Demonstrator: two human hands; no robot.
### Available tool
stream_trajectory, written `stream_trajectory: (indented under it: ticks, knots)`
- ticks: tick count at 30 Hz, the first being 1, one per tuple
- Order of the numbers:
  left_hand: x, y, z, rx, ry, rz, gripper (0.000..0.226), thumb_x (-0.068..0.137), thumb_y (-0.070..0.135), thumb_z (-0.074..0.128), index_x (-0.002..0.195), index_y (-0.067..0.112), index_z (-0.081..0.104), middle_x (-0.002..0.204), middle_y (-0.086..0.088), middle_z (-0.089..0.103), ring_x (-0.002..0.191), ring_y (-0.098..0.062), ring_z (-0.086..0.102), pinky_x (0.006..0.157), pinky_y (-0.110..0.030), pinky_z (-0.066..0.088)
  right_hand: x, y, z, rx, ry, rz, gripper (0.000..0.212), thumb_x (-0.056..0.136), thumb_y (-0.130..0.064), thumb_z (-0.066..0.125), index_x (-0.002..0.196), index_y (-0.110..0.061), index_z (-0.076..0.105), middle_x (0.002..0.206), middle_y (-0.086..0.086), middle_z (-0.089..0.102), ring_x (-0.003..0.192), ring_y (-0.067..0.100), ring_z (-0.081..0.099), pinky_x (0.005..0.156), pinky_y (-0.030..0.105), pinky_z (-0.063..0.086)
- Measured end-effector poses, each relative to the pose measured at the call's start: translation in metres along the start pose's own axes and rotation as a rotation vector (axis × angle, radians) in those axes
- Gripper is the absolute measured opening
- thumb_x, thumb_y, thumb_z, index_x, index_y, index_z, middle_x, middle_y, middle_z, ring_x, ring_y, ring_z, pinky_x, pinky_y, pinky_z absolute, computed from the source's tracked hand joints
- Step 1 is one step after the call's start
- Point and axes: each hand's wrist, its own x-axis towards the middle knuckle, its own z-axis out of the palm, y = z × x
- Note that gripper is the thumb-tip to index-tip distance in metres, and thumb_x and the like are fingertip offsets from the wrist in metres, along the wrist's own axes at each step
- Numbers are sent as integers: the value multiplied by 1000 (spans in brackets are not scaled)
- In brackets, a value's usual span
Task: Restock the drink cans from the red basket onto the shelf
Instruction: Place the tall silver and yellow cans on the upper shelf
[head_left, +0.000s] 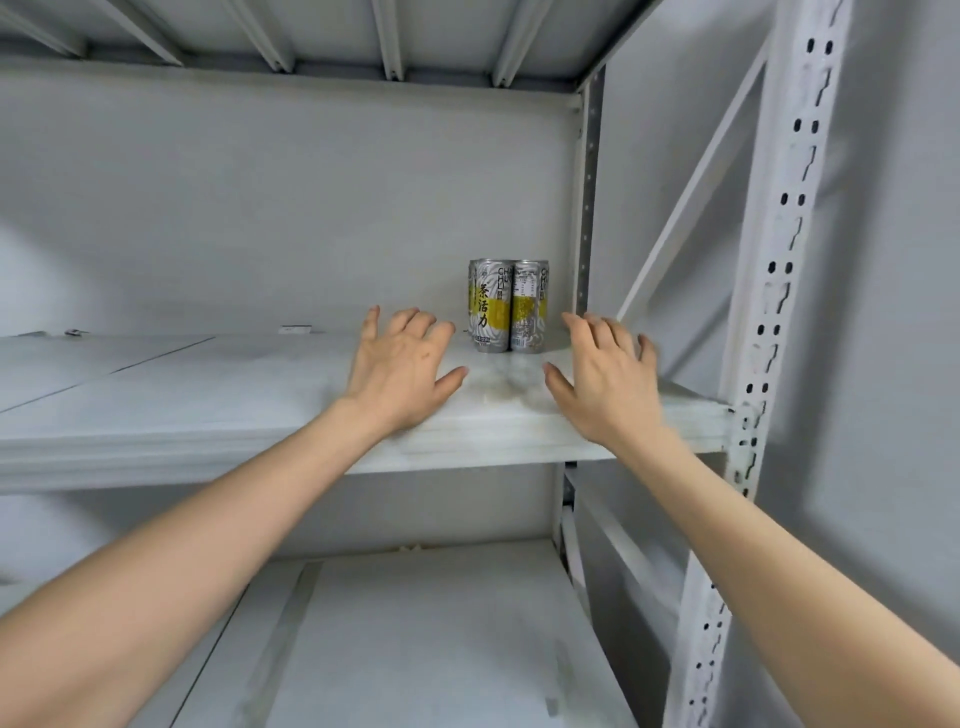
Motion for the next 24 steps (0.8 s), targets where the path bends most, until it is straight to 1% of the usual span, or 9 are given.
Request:
stream_trajectory:
  ticks: [3, 7, 8, 11, 15, 17, 19, 22, 24]
  knots:
    - [-23, 10, -16, -47, 20, -20, 54, 95, 54, 41, 135, 18, 47, 139, -4, 50, 137, -24, 35, 117, -54, 14, -26, -1, -12, -29, 11, -29, 60, 92, -44, 51, 143, -14, 39, 147, 10, 44, 138, 30, 35, 109, 58, 24]
    - [-66, 32, -28, -68, 115, -9, 63, 88, 57, 29, 125, 14, 57, 127, -6, 59, 129, -27, 47, 113, -57, 22, -68, -3, -27, -4, 36, -61, 57, 91, -40, 54, 139, -11, 45, 146, 13, 46, 137, 33, 38, 108, 61, 24]
    - [-78, 39, -29, -69, 119, -7, 61, 89, 56, 32, 125, 14, 57, 128, -7, 59, 129, -28, 47, 113, -57, 22, -81, -4, -31, -1, 40, -69, 56, 91, -39, 55, 138, -11, 46, 146, 14, 46, 137, 33, 38, 108, 61, 25]
    - [-121, 64, -34, -71, 63, -17, 55, 91, 52, 44, 130, 15, 55, 136, -9, 56, 136, -28, 42, 116, -55, 17, -122, -6, -42, 26, 8, -73, 56, 91, -37, 55, 138, -11, 45, 148, 14, 44, 139, 33, 36, 109, 61, 23]
    - [-184, 91, -40, -49, 33, -16, 58, 90, 53, 36, 125, 13, 60, 130, -11, 61, 130, -30, 49, 112, -57, 27, -184, -13, -58, 26, -34, -75, 57, 90, -38, 55, 138, -9, 46, 147, 15, 44, 138, 33, 37, 110, 62, 24]
    - [-218, 98, -41, -62, 45, -16, 57, 89, 52, 39, 122, 12, 62, 128, -11, 62, 128, -30, 51, 111, -57, 29, -216, -20, -66, 29, -65, -66, 58, 90, -38, 55, 139, -9, 46, 147, 15, 45, 139, 33, 37, 110, 62, 23]
    - [-251, 101, -44, -64, 49, -16, 55, 89, 51, 41, 123, 12, 62, 128, -11, 62, 129, -30, 50, 111, -56, 28, -248, -28, -73, 26, -90, -56, 57, 91, -40, 52, 140, -10, 45, 147, 14, 45, 139, 32, 37, 111, 61, 23]
    - [-301, 105, -49, -75, 23, -27, 54, 90, 51, 41, 123, 13, 62, 129, -11, 61, 130, -30, 49, 111, -56, 28, -296, -42, -83, 17, -103, -44, 59, 91, -45, 39, 139, -12, 46, 146, 12, 47, 138, 30, 39, 110, 59, 24]
    - [-334, 108, -53, -97, -15, -35, 56, 90, 51, 39, 124, 13, 61, 131, -12, 60, 131, -30, 48, 112, -56, 28, -328, -54, -89, 26, -104, -23, 60, 90, -45, 38, 139, -12, 47, 145, 11, 48, 137, 30, 40, 110, 59, 25]
